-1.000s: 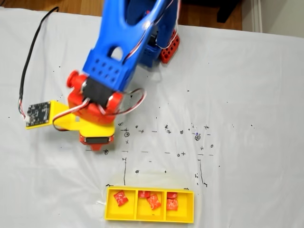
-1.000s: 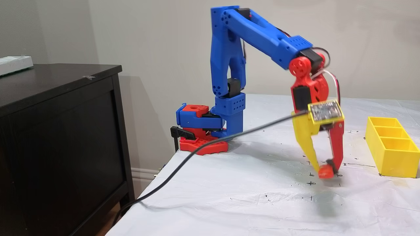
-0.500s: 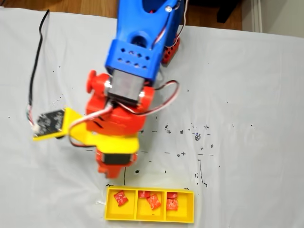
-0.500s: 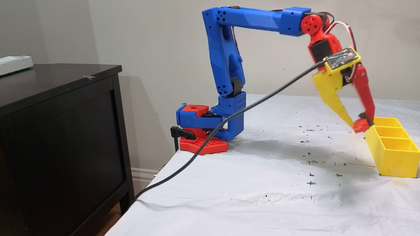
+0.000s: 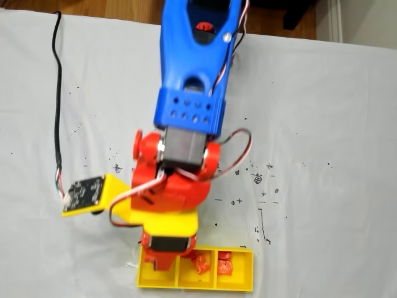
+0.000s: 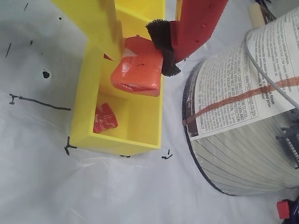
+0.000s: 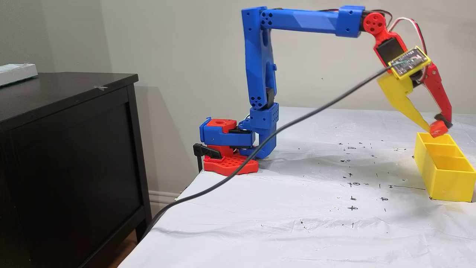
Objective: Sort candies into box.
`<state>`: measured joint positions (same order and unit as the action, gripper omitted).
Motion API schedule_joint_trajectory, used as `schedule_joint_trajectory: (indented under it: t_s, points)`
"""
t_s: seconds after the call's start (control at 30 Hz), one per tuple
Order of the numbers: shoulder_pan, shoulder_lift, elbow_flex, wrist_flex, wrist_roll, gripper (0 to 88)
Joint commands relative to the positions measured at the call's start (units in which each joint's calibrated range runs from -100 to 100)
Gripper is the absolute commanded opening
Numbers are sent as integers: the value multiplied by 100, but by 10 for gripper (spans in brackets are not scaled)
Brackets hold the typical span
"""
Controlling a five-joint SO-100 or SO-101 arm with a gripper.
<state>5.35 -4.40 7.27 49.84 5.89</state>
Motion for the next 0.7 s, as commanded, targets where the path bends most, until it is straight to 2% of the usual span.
schedule_joint_trajectory:
  t_s: [0.0,0.2,0.67]
  points:
    - [-54,364,-1205,30,-49,2]
    - [-145,779,-1496,120,-54,1]
    - [-145,822,-1005,-52,10,1]
